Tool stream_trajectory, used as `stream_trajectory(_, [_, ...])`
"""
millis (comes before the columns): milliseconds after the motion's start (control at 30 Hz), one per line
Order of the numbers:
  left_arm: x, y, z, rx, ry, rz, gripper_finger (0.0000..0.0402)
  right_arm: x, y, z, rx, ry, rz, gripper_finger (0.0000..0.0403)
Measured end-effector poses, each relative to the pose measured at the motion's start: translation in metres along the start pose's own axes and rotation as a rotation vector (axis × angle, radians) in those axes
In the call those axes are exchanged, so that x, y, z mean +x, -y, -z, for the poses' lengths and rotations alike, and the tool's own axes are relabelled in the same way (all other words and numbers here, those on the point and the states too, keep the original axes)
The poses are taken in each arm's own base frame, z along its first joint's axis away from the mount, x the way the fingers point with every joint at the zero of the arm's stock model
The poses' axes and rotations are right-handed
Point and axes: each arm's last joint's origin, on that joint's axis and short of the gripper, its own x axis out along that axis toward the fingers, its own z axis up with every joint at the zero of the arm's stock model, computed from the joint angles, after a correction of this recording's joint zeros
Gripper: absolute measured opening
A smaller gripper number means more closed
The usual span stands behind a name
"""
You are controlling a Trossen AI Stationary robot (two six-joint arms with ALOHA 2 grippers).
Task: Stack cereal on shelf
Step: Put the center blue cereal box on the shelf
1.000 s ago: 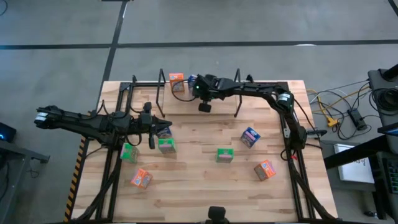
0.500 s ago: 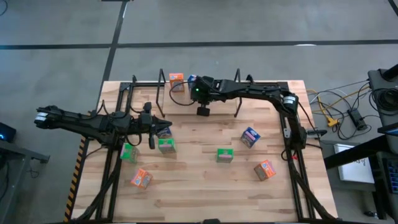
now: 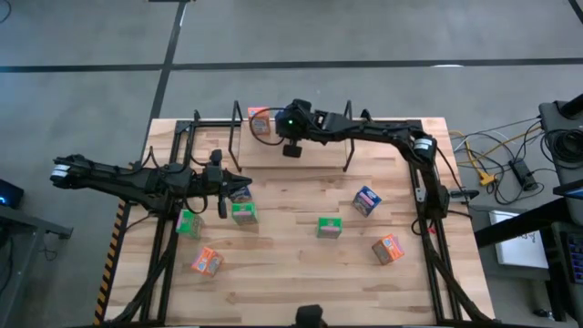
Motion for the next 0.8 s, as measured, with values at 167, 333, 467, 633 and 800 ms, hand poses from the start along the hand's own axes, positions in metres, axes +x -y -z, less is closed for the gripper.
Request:
stream_trajectory(167, [0.0, 0.0, 0.0, 0.0, 0.0, 0.0, 0.0, 0.003, 0.008, 0.004, -0.006, -0.018, 0.028, 0.0013])
stream_trajectory(333, [0.0, 0.0, 0.0, 0.0, 0.0, 0.0, 0.0, 0.003, 0.012, 0.006, -0.034, -0.043, 0.072, 0.0013])
stream_trajectory(467, [0.0, 0.0, 0.0, 0.0, 0.0, 0.0, 0.0, 0.003, 0.012, 0.006, -0.055, -0.05, 0.082, 0.0013])
stream_trajectory(633, [0.0, 0.0, 0.0, -0.001, 0.001, 0.0, 0.0, 0.003, 0.013, 0.009, -0.095, -0.094, 0.117, 0.0013])
stream_trajectory(800, [0.0, 0.0, 0.0, -0.001, 0.001, 0.0, 0.0, 0.003, 0.013, 0.01, -0.099, -0.107, 0.127, 0.0013])
